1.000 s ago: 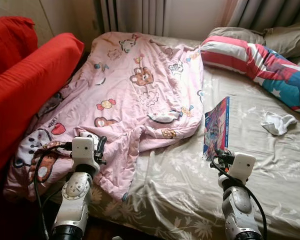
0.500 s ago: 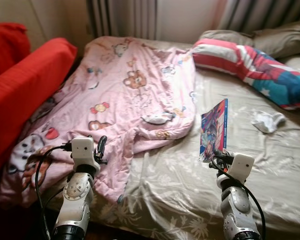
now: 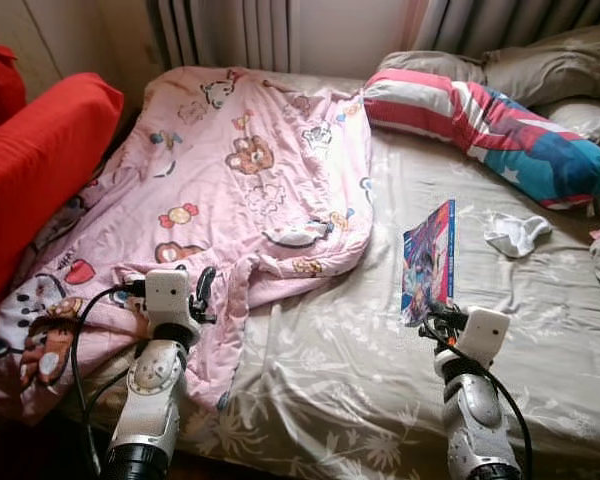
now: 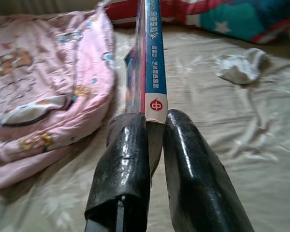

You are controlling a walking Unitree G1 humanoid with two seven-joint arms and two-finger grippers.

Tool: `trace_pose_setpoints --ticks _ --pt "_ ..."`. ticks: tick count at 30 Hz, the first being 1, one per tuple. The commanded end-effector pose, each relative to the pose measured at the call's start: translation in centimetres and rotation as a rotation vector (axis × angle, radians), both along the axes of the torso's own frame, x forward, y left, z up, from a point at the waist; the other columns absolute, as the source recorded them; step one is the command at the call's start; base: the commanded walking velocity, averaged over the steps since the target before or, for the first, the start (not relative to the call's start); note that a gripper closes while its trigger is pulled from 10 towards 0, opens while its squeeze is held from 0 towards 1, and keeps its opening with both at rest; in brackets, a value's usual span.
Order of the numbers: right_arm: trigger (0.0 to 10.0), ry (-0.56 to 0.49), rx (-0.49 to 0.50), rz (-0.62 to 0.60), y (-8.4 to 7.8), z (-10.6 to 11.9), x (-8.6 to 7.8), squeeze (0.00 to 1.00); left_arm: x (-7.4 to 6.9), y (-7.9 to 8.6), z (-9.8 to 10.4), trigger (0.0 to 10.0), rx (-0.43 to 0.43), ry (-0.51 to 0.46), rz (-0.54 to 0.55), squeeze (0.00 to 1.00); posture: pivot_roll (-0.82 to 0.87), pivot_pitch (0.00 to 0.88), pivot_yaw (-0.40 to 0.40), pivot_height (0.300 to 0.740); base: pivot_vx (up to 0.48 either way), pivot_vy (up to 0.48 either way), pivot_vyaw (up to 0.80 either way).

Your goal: Clean up the room

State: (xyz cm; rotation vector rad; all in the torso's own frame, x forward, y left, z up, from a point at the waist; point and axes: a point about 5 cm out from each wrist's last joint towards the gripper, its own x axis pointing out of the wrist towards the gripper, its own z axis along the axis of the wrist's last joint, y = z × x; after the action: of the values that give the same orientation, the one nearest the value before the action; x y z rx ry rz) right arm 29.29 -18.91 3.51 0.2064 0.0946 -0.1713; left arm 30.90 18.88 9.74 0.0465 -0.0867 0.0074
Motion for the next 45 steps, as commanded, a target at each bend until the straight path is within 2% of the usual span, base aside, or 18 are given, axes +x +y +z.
trace_pose_setpoints --ticks 1,20,31,37,45 --pt "10.0 -0.063 -0.011 -0.024 -0.58 1.19 0.41 0.00 -0.19 0.00 -0.44 10.0 0.008 0.012 -0.002 0.00 0.00 0.104 -0.052 0.740 0.000 0.000 0.00" --pt "10.0 -0.043 -0.002 -0.043 -0.72 0.98 0.49 0.00 0.03 -0.06 -0.16 10.0 0.011 0.003 -0.007 0.00 0.01 0.109 -0.051 0.740 0.000 -0.057 -0.17" --pt "10.0 -0.028 -0.003 -0.049 -0.89 0.80 0.42 0.00 -0.03 0.06 -0.09 10.0 0.011 -0.002 -0.003 0.00 0.01 0.115 -0.053 0.740 0.000 -0.310 0.00" --pt "10.0 -0.027 -0.003 -0.050 -0.86 0.81 0.47 0.00 -0.08 0.10 -0.11 10.0 0.011 -0.003 -0.001 0.00 0.01 0.115 -0.054 0.740 0.000 -0.309 -0.67" --pt "10.0 -0.037 -0.019 -0.050 -1.03 1.03 0.58 0.00 -0.07 0.08 -0.01 10.0 0.011 -0.009 0.000 0.00 0.01 0.120 -0.059 0.740 0.000 -0.289 0.00"
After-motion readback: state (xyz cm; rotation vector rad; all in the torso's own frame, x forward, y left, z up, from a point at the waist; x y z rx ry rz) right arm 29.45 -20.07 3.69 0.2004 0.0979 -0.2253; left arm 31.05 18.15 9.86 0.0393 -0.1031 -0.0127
